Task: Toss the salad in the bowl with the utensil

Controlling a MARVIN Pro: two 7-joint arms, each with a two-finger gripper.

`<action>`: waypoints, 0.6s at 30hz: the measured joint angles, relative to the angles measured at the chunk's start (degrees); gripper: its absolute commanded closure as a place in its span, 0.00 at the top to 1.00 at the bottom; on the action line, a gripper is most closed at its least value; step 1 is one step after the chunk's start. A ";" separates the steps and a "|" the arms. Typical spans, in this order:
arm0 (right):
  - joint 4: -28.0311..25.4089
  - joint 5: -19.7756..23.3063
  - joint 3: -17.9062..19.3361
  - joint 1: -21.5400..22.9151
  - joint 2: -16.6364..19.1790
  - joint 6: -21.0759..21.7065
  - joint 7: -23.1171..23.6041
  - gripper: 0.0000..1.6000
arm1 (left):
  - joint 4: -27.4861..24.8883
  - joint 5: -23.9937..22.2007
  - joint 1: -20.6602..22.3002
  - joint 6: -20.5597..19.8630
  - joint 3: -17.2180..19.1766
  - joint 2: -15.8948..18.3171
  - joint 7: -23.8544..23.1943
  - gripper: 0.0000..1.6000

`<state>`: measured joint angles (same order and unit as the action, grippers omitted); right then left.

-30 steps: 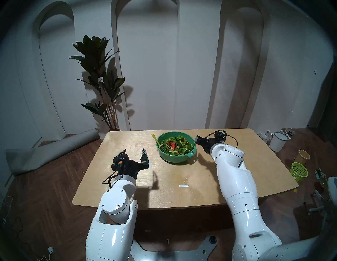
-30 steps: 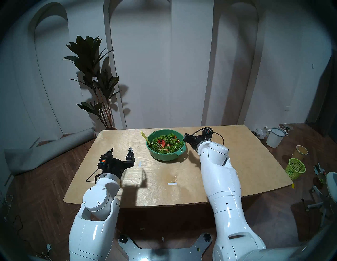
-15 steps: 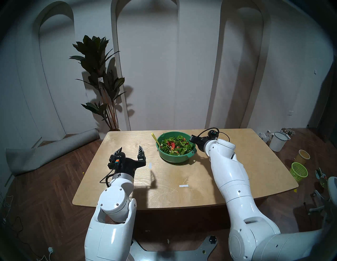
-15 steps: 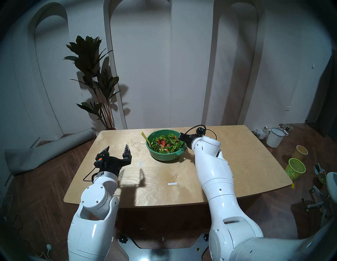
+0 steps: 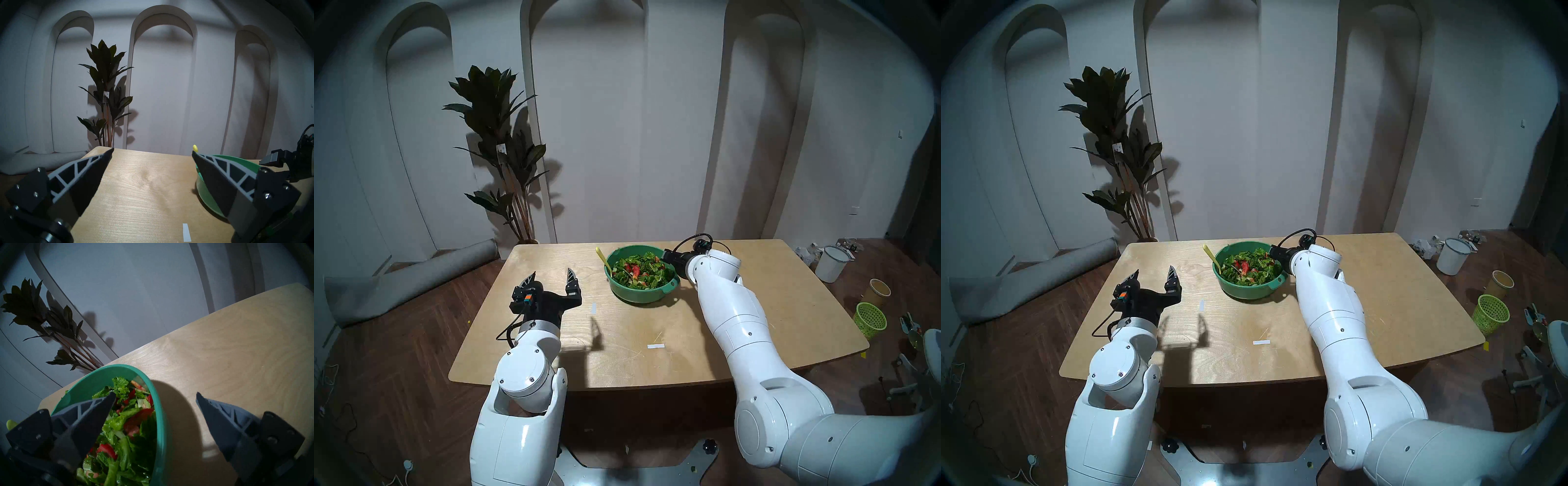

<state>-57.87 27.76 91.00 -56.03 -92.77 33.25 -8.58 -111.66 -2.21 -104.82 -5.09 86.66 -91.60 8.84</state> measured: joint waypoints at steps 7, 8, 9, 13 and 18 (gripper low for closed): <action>6.43 1.01 0.49 3.89 -0.51 -0.20 -0.81 1.00 | -0.56 0.05 -0.08 -0.02 -0.46 0.15 1.00 1.00; 6.98 1.11 0.57 4.21 -0.57 -0.24 -0.87 1.00 | -0.63 0.06 -0.08 -0.03 -0.51 0.17 1.10 1.00; 7.61 1.21 0.65 4.56 -0.63 -0.28 -0.91 1.00 | -0.68 0.06 -0.09 -0.03 -0.57 0.20 1.21 1.00; 11.75 1.91 1.24 6.79 -1.03 -0.62 -0.98 0.87 | -1.12 0.08 -0.20 -0.08 -0.93 0.37 1.87 1.00; 16.11 2.51 1.76 9.05 -1.32 -1.15 -0.80 0.69 | -1.55 0.10 -0.37 -0.14 -1.26 0.59 2.57 1.00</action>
<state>-41.76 30.26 92.76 -46.98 -94.09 32.10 -9.38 -113.22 -2.11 -105.19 -5.23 85.40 -91.02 11.40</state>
